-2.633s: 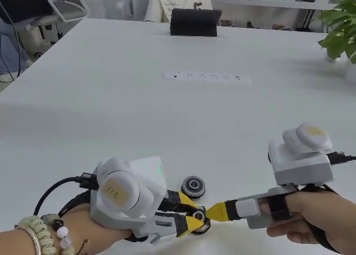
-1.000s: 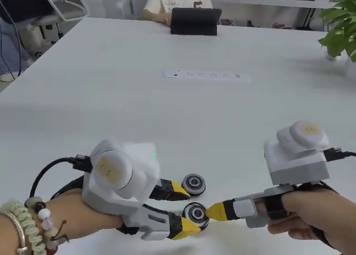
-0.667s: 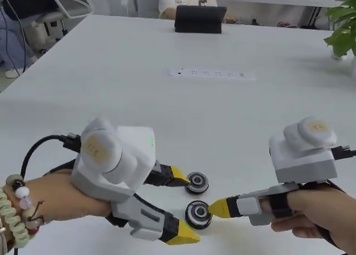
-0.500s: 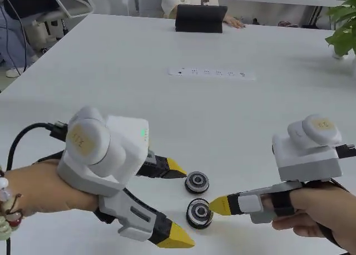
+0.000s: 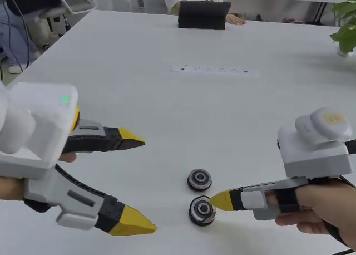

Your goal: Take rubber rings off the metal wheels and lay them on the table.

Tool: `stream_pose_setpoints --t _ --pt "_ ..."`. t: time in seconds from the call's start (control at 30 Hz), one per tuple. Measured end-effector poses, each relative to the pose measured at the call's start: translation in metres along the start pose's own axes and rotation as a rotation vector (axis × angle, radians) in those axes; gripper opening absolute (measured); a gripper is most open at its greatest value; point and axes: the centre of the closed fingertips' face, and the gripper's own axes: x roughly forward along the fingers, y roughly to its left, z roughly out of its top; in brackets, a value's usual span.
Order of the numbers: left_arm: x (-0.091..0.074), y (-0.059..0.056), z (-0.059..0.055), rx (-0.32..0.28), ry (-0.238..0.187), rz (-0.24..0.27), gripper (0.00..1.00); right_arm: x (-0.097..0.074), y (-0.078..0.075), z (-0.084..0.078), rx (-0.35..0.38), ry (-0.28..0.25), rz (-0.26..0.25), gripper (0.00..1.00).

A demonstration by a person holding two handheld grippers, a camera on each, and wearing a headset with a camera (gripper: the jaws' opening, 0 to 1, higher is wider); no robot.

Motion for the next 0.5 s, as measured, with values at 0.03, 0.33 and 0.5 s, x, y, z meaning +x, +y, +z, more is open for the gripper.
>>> stream_pose_setpoints --t 0.03,0.33,0.5 --pt "-0.005 0.001 -0.003 -0.012 0.001 0.016 0.79 -0.001 0.001 0.002 0.003 -0.009 0.003 0.00" --pt "-0.014 -0.005 -0.024 -0.116 -0.024 0.077 0.85 -0.009 0.007 0.018 0.036 -0.087 0.027 0.00" --pt "-0.016 -0.007 -0.031 -0.181 -0.053 0.114 0.89 -0.011 0.013 0.022 0.033 -0.107 0.040 0.00"
